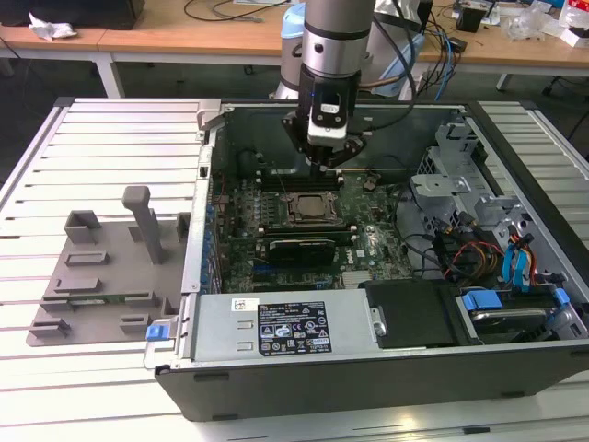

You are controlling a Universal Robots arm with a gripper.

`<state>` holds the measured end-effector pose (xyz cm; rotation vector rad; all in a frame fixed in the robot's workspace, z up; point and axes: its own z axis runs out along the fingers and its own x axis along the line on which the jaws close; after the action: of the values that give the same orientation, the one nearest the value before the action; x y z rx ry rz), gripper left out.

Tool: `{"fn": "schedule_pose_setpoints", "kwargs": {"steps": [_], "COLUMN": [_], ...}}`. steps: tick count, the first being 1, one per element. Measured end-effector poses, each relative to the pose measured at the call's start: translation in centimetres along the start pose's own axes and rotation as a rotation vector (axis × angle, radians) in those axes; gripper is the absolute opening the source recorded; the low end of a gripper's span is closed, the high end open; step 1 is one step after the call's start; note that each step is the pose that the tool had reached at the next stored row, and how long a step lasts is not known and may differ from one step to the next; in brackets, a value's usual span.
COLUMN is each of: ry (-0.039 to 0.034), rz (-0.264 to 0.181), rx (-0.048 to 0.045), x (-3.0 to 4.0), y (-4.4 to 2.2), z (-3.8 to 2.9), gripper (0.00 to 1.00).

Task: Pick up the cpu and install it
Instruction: 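Install the first cpu locking lever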

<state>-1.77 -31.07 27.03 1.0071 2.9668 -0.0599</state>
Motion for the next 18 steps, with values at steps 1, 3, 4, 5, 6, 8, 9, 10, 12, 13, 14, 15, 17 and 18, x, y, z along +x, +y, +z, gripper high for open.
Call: {"fn": "schedule_pose_setpoints", "kwargs": {"steps": [1, 3, 4, 5, 6, 8, 9, 10, 12, 13, 14, 15, 17, 18], "ry": [-0.0007, -0.0024, -0.0032, -0.0038, -0.0043, -0.0055, -0.0059, -0.0069, -0.0084, -0.01, -0.0107, -0.0119, -0.0138, -0.0148], "rz": [-0.02, -0.07, -0.095, -0.111, -0.128, -0.162, -0.177, -0.206, -0.249, -0.297, -0.316, -0.353, -0.41, -0.439], "rx": [-0.0003, -0.0013, -0.0018, -0.0021, -0.0024, -0.0031, -0.0034, -0.0039, -0.0049, -0.0058, -0.0061, -0.0069, -0.008, -0.0086], "x": [0.0, 0.0, 0.0, 0.0, 0.0, 0.0, 0.0, 0.0, 0.0, 0.0, 0.0, 0.0, 0.0, 0.0], "y": [0.0, 0.0, 0.0, 0.0, 0.0, 0.0, 0.0, 0.0, 0.0, 0.0, 0.0, 0.0, 0.0, 0.0], "z": [0.0, 0.0, -0.01, 0.0, 0.0, -0.01, 0.0, -0.01, 0.0, 0.0, -0.01, 0.0, -0.01, 0.0], "gripper": [0.11, 0.11, 0.11, 0.11, 0.11, 0.11, 0.11, 0.11, 0.11, 0.11, 0.11, 0.11, 0.11, 0.11]}}
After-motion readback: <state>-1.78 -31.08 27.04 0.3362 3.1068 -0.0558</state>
